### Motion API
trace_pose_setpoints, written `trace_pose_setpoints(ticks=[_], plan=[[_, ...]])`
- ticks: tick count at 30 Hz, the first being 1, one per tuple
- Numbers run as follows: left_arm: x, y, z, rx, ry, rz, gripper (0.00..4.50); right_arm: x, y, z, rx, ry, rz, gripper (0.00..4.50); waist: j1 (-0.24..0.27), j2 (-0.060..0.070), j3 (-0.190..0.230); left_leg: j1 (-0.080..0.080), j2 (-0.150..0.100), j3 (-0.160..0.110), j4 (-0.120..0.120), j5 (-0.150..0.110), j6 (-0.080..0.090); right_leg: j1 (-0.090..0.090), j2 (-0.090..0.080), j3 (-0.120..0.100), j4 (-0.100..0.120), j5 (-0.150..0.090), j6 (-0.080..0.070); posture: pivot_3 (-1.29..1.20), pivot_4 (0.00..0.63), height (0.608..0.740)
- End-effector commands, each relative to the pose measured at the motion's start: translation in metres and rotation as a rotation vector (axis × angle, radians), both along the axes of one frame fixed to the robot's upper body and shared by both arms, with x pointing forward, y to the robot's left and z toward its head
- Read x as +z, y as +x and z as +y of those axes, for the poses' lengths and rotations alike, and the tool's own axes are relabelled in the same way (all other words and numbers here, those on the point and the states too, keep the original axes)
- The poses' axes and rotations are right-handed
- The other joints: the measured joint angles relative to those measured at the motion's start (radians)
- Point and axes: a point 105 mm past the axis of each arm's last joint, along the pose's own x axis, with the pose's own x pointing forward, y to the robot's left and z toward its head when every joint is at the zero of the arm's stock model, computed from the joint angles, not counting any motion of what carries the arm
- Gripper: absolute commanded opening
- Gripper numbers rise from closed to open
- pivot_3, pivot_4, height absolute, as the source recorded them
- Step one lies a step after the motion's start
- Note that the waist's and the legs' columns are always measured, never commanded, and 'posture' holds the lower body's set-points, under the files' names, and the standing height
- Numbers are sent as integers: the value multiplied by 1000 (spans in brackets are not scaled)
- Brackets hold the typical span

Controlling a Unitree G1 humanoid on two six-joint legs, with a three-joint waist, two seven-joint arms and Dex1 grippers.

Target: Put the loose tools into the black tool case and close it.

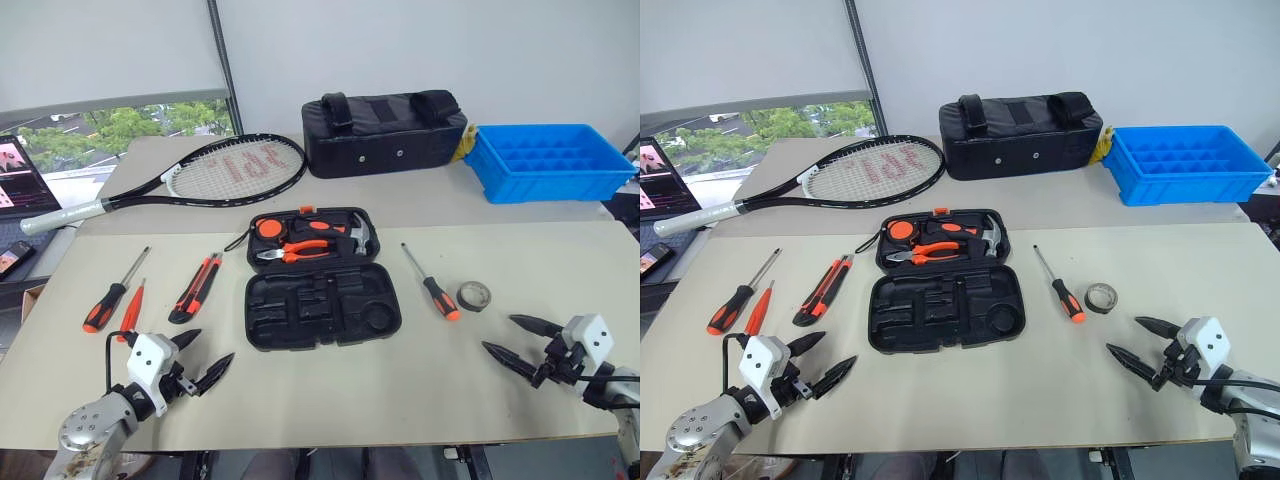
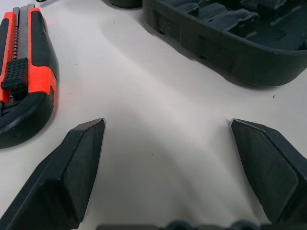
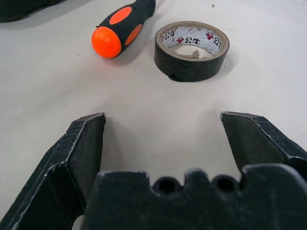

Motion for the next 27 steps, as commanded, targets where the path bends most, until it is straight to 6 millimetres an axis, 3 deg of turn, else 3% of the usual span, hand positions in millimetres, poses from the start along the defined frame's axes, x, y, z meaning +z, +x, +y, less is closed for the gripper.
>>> trace_pose_setpoints(ticks=[1, 7, 12, 14, 17, 20, 25, 27], plan=[[0, -5, 2, 1, -11, 18, 4500, 8, 1, -1, 7, 2, -24, 4417, 0, 0, 0, 0, 0, 0, 0, 0, 0, 0, 0, 0, 0, 0, 0, 0, 150, 740], [16, -2, 9, 5, -33, -49, 4500, 20, 5, 2, 24, 26, -46, 4417, -1, 0, 0, 0, 0, 0, 0, 0, 0, 0, 0, 0, 0, 0, 0, 0, 150, 740], [54, 10, 30, 71, -125, -162, 4500, 59, 18, 28, 114, 96, -143, 4417, -1, -1, 1, -1, 0, 0, 0, 0, 0, -1, 0, 0, 1, 0, 0, 0, 150, 740], [72, 14, 45, 100, -157, -210, 4500, 82, 23, 46, 188, 126, -191, 4417, -2, -1, 1, -1, 0, 0, 0, 0, 0, -1, 0, 0, 1, 0, 0, 0, 150, 740], [87, 19, 64, 144, -170, -242, 4500, 101, 26, 69, 276, 153, -218, 4417, -2, -1, 1, -1, 0, 0, 0, 1, 0, -2, 1, 0, 1, 0, 0, 0, 150, 740], [100, 29, 102, 284, -129, -246, 4500, 119, 25, 102, 426, 168, -250, 4417, -1, -2, 2, -1, 0, 0, 0, 1, 3, -7, 1, 0, 2, 0, 0, 0, 150, 740], [96, 44, 146, 467, -22, -188, 4500, 139, 23, 141, 584, 183, -257, 4417, 0, -4, 1, -8, -1, 0, 1, 2, 3, -18, 0, 0, 11, 0, 0, 0, 150, 740], [91, 49, 154, 499, -4, -162, 4500, 142, 22, 149, 616, 190, -259, 4417, 0, -4, 1, -9, -1, 0, 1, 2, 2, -18, 1, 0, 11, 0, 0, 0, 150, 740]])
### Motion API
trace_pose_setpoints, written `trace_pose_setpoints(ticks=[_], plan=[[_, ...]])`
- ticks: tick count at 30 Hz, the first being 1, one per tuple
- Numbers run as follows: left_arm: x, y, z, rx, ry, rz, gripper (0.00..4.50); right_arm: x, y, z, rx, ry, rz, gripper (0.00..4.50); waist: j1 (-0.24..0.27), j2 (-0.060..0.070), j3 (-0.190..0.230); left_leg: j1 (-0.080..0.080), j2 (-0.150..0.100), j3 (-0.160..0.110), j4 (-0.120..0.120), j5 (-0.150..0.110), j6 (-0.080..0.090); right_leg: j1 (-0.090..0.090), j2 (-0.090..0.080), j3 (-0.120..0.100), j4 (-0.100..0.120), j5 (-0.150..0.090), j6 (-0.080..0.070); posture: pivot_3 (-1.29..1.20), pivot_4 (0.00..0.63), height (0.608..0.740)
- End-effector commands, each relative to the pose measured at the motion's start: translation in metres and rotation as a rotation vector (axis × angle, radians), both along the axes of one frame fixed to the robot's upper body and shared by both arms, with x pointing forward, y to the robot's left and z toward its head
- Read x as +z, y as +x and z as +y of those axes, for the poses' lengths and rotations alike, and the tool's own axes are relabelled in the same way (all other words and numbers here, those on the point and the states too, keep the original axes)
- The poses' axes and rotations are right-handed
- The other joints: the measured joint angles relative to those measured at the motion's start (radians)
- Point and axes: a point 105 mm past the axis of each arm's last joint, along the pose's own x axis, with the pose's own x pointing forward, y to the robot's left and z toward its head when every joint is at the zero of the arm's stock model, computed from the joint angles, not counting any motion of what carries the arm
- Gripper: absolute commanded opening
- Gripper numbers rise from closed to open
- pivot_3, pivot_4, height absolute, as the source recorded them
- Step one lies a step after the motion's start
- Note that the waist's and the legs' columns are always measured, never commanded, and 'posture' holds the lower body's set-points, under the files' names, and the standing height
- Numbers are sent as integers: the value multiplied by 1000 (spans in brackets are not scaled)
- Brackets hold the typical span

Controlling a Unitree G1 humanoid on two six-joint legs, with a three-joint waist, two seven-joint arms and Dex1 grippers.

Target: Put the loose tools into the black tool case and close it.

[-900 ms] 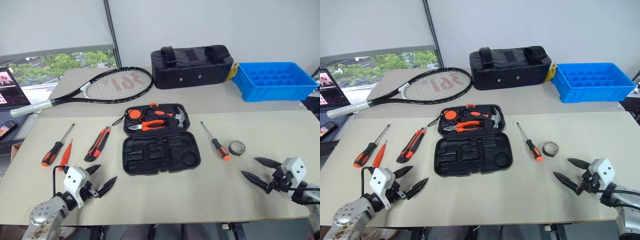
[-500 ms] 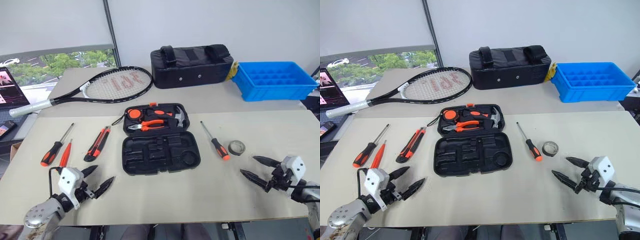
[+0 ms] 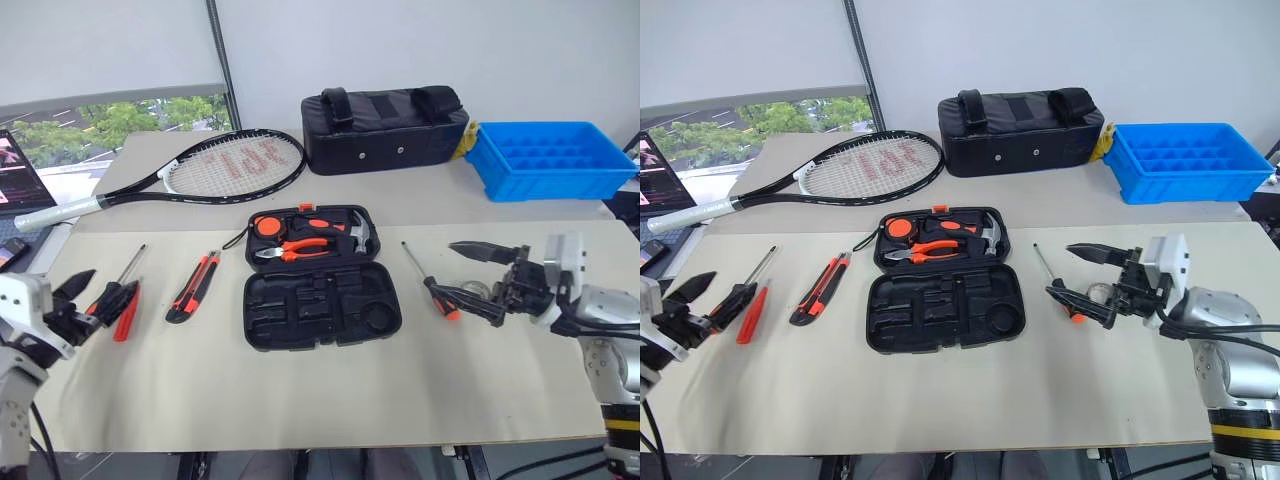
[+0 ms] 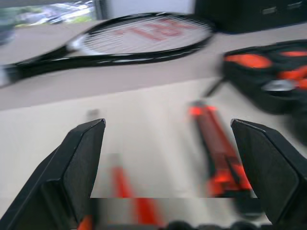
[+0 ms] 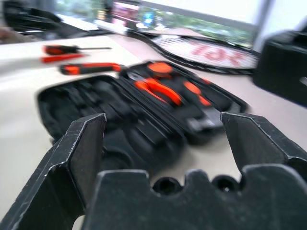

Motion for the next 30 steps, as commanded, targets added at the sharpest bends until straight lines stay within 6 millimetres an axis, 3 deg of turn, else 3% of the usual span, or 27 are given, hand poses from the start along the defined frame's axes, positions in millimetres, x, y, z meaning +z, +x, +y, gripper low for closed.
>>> trace_pose_setpoints(ticks=[1, 9, 14, 17, 24, 30], plan=[[-7, 6, 18, 75, 32, 57, 4500, 16, -7, 21, 93, 20, -41, 4417, 0, -1, 0, 0, 0, 0, 0, 0, 0, 0, 0, 0, 0, 0, 0, 0, 150, 740], [-46, 8, 33, 94, -5, 280, 4500, 23, -11, 36, 152, 31, -51, 4417, 1, -4, 0, -1, 0, 0, 0, 0, 0, -3, 0, 0, 1, 0, 0, 0, 150, 740], [-51, 9, 42, 125, -11, 322, 4500, 20, -12, 32, 146, 29, -47, 4417, 1, -4, -1, -1, 0, 0, 0, 0, 0, -4, -1, 0, 4, 0, 0, 0, 150, 740], [-50, 11, 42, 118, -16, 320, 3790, 19, -14, 31, 147, 33, -44, 4500, 1, -4, -1, -1, 0, 0, 0, 0, -1, -5, -1, 0, 5, 0, 0, 0, 150, 740], [-44, 12, 44, 116, -21, 290, 1107, 23, -16, 32, 174, 78, -57, 4500, -3, -4, -1, -1, 0, 0, 0, 0, -1, -5, -1, 0, 6, 0, 0, 0, 150, 740], [-29, 12, 50, 134, -36, 235, 988, 28, -20, 36, 223, 116, -52, 4500, -6, -6, -1, -1, 0, 0, 0, 0, -1, -5, -1, 0, 6, 0, 0, 0, 150, 740]])
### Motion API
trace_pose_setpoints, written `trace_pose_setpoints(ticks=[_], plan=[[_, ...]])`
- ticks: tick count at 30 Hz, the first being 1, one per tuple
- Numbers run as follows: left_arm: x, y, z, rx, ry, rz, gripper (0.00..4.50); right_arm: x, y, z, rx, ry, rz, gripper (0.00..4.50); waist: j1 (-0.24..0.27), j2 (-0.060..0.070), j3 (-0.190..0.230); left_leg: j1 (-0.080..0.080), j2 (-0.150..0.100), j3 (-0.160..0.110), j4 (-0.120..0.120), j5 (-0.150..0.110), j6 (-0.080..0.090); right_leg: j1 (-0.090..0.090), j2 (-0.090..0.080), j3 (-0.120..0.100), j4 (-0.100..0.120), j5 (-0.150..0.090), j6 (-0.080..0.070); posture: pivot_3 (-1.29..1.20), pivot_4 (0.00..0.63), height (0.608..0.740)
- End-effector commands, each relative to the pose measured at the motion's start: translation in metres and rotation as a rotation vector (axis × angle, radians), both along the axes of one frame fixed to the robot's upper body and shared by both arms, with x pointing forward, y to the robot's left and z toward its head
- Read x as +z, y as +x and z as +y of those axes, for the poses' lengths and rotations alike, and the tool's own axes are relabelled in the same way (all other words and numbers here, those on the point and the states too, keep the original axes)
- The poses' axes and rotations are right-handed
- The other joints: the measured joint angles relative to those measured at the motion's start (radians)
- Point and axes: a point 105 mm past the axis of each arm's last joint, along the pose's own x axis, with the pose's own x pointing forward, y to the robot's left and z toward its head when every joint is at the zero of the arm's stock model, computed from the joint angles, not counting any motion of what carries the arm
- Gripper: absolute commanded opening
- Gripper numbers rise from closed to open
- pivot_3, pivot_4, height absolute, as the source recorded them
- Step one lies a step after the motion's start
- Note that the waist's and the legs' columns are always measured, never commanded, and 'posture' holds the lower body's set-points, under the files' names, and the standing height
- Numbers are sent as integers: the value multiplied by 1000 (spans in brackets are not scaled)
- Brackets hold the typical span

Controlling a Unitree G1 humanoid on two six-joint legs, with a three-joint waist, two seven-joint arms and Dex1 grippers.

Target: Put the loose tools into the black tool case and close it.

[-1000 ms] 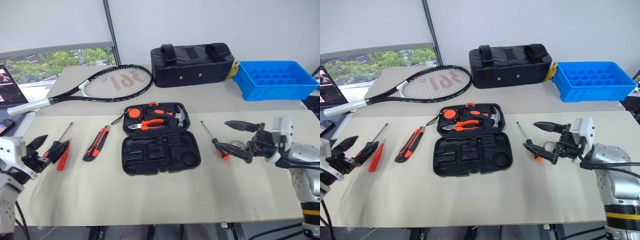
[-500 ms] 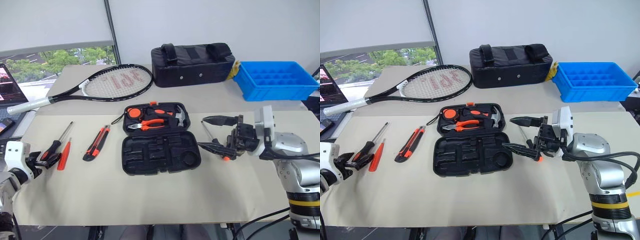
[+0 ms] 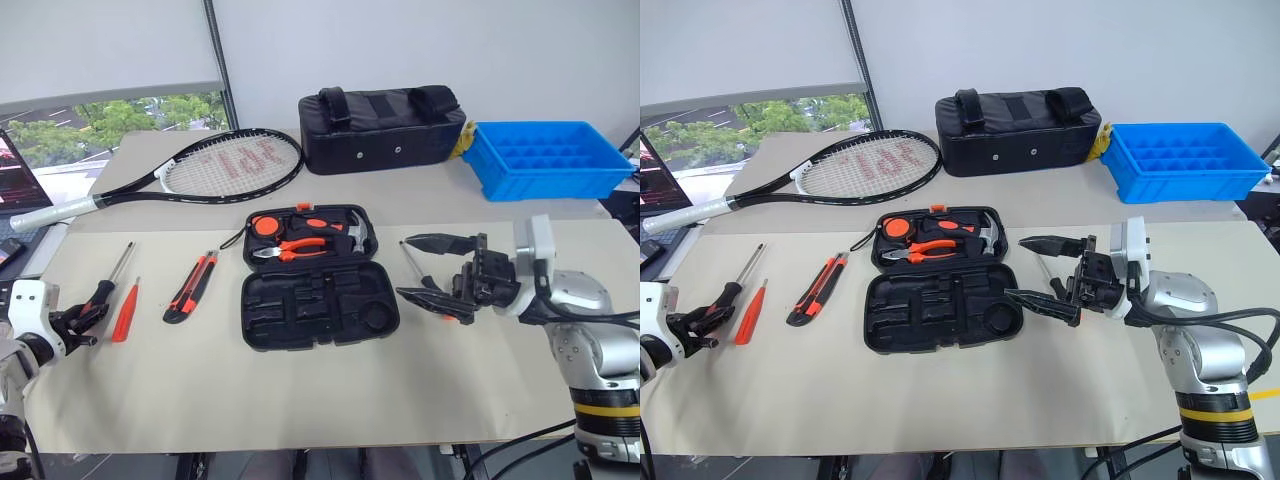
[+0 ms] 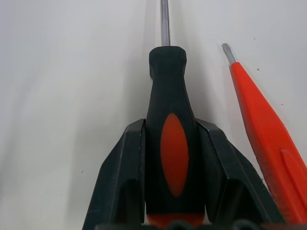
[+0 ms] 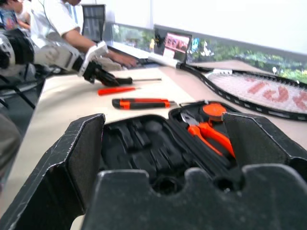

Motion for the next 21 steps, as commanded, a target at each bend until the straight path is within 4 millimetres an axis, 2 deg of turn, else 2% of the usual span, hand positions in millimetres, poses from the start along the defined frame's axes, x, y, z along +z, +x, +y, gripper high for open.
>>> trace_pose_setpoints(ticks=[1, 4, 7, 9, 10, 12, 14, 15, 17, 21], plan=[[43, 4, 6, -14, 17, -159, 988, 17, -9, 2, 48, 38, -54, 4500, -1, -1, 0, 0, 0, 0, 0, 0, 0, 0, 0, 0, 0, 0, 0, 0, 150, 740], [85, 12, -17, -151, -35, -349, 988, 19, -11, 1, 65, 43, -45, 4500, -2, -4, -1, -2, 0, 0, 0, 0, 0, -1, 0, 0, 0, 0, 0, 0, 150, 740], [116, 17, -40, -272, -30, -449, 988, 22, -11, 2, 76, 51, -37, 4500, 3, -6, -1, -4, 0, -1, 2, 0, -1, -3, -1, -1, 0, 0, 0, 0, 150, 740], [129, 20, -61, -376, 3, -469, 988, 23, -10, 2, 74, 50, -36, 4500, 2, -6, -1, -4, 0, 0, 2, 0, -1, -2, -1, -1, 0, 0, 0, 0, 150, 740], [133, 22, -86, -494, 32, -464, 988, 23, -8, 1, 66, 47, -33, 4500, 1, -6, -1, -4, 0, 0, 2, 0, -1, -2, -1, 0, 0, 0, 0, 0, 150, 740], [134, 22, -118, -648, 66, -442, 988, 22, -6, 0, 52, 45, -28, 4500, 0, -6, -1, -4, 0, 0, 2, 0, -1, -2, -1, 0, 0, 0, 0, 0, 150, 740], [124, 23, -144, -777, 135, -378, 988, 22, -3, -4, 27, 45, -24, 4500, -1, -6, -1, -5, 0, 0, 2, 1, -1, -2, 0, 0, 1, 0, 0, 0, 150, 740], [113, 31, -160, -827, 223, -323, 988, 18, 0, -7, 3, 24, -23, 4500, -2, -6, -1, -5, 0, 0, 2, 1, -1, -1, 0, 0, 1, 0, 0, 0, 150, 740], [99, 41, -182, -898, 376, -283, 988, 12, 2, -11, -30, -6, -18, 4500, -1, -6, -1, -4, 0, 0, 2, 1, -1, 0, 0, 0, 1, 0, 0, 0, 150, 740], [88, 51, -223, -1007, 487, -298, 988, 5, -1, -24, -108, -26, -13, 4500, 5, -6, -1, -5, 0, 0, 2, 1, -2, 0, 1, 0, 1, 0, 0, 0, 150, 740]])
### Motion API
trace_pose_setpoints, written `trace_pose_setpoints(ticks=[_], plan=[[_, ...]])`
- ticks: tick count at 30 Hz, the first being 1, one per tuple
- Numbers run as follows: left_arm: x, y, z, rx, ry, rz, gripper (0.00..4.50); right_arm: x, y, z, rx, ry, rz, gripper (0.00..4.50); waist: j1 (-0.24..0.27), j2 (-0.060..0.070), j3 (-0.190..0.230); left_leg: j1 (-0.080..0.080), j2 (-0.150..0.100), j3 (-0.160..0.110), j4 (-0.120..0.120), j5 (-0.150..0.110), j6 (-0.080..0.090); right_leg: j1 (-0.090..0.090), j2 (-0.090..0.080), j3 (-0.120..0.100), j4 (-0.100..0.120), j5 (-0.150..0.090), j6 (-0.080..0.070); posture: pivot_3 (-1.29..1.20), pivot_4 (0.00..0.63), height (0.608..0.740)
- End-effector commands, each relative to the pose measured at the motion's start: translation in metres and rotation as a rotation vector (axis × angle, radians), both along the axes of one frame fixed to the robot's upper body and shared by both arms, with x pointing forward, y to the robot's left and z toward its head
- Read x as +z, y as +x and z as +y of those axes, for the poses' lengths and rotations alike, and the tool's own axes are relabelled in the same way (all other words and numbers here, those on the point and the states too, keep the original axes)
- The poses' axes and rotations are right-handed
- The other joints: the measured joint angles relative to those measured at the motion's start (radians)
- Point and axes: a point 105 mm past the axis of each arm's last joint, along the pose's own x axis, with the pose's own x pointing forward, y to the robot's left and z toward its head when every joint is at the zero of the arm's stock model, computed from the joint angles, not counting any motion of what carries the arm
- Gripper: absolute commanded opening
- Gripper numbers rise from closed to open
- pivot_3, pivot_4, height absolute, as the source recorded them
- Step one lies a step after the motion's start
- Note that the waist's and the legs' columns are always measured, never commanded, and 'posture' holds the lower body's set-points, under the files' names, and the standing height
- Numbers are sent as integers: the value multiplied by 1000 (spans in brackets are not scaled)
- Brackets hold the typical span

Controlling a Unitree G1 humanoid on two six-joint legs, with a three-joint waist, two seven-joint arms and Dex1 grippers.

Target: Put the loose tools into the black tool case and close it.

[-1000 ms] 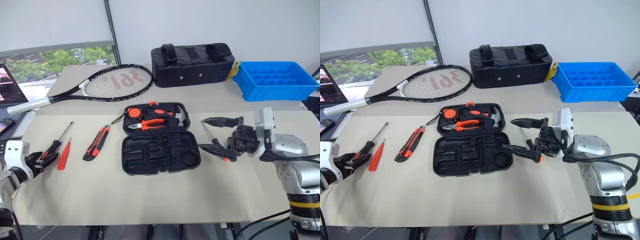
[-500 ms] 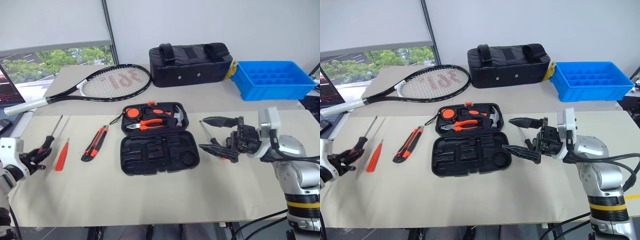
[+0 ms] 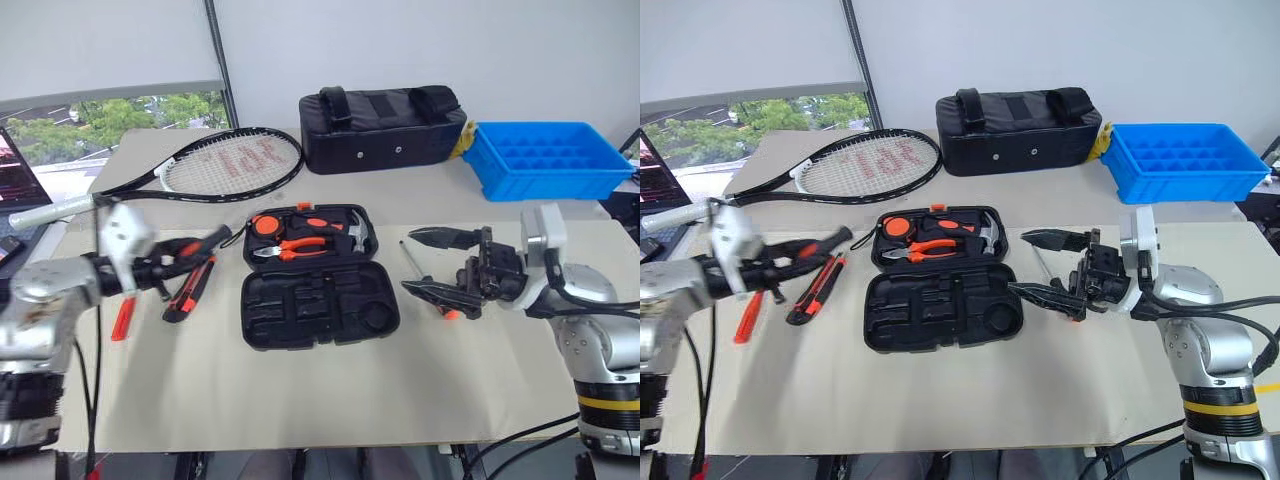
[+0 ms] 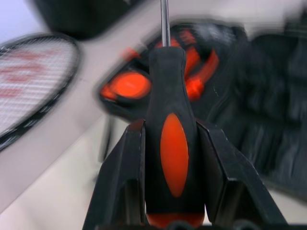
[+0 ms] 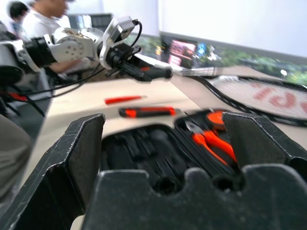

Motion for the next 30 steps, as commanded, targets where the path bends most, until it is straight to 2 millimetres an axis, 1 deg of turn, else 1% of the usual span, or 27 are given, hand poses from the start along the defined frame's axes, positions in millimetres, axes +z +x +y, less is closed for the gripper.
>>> trace_pose_setpoints(ticks=[1, 2, 4, 8, 10, 13, 16, 19, 21, 26, 30], plan=[[-5, 4, -34, -111, 166, -75, 988, 8, -5, -16, -94, -4, -67, 4500, 0, 0, 0, -1, 0, 0, 0, 0, 0, -1, 0, 0, 0, 0, 0, 0, 150, 740], [-11, 6, -40, -131, 199, -70, 988, 7, -6, -21, -121, -7, -65, 4500, 0, 0, 0, -1, 0, 0, 1, 0, 0, -1, 0, 0, 0, 0, 0, 0, 150, 740], [-20, 10, -48, -149, 204, -48, 988, 1, -8, -29, -162, -26, -54, 4500, 2, 0, 0, -2, 0, 0, 0, 0, 0, -1, 1, 0, 0, 0, 0, 0, 150, 740], [-38, 14, -57, -188, 266, -31, 988, -8, -14, -37, -199, -37, -47, 4500, -3, 0, 0, -1, 0, 1, 1, 0, 0, -1, 7, 1, 1, 0, 0, 0, 150, 740], [-43, 23, -57, -168, 292, -42, 988, -10, -16, -39, -208, -34, -47, 4500, -1, 0, 0, 0, 0, 1, 1, 0, 0, -1, 8, 1, 1, 0, 0, 0, 150, 740], [-45, 28, -61, -178, 296, -34, 988, -11, -18, -42, -223, -28, -53, 4500, 1, 0, 0, 2, 0, 1, 4, 0, 0, 2, 9, 2, 1, 0, 0, 0, 150, 740], [-50, 23, -65, -224, 285, 5, 988, -12, -18, -46, -236, -29, -58, 4500, 5, 0, 0, 4, 0, 1, 7, 0, 1, 6, 10, 2, 1, 0, 1, 0, 150, 740], [-56, 9, -74, -315, 246, 56, 988, -13, -19, -48, -239, -29, -60, 4500, 6, 0, 0, 5, 0, 1, 9, 0, 1, 7, 10, 3, 2, 1, 1, 0, 150, 740], [-59, 6, -74, -332, 250, 64, 988, -14, -19, -49, -240, -29, -61, 4500, 5, 1, -1, 5, 0, 1, 9, 0, 1, 6, 10, 3, 3, 1, 1, 0, 150, 740], [-64, 18, -61, -251, 308, 45, 988, -15, -19, -49, -234, -31, -61, 4500, 8, 1, -1, 4, 0, 1, 9, -1, 2, 5, 10, 5, 4, 1, 1, 0, 150, 740], [-64, 23, -60, -233, 314, 41, 988, -18, -18, -51, -236, -48, -58, 4500, 7, 1, -1, 5, 0, 1, 9, -1, 2, 6, 11, 5, 4, 1, 1, 0, 150, 740]])
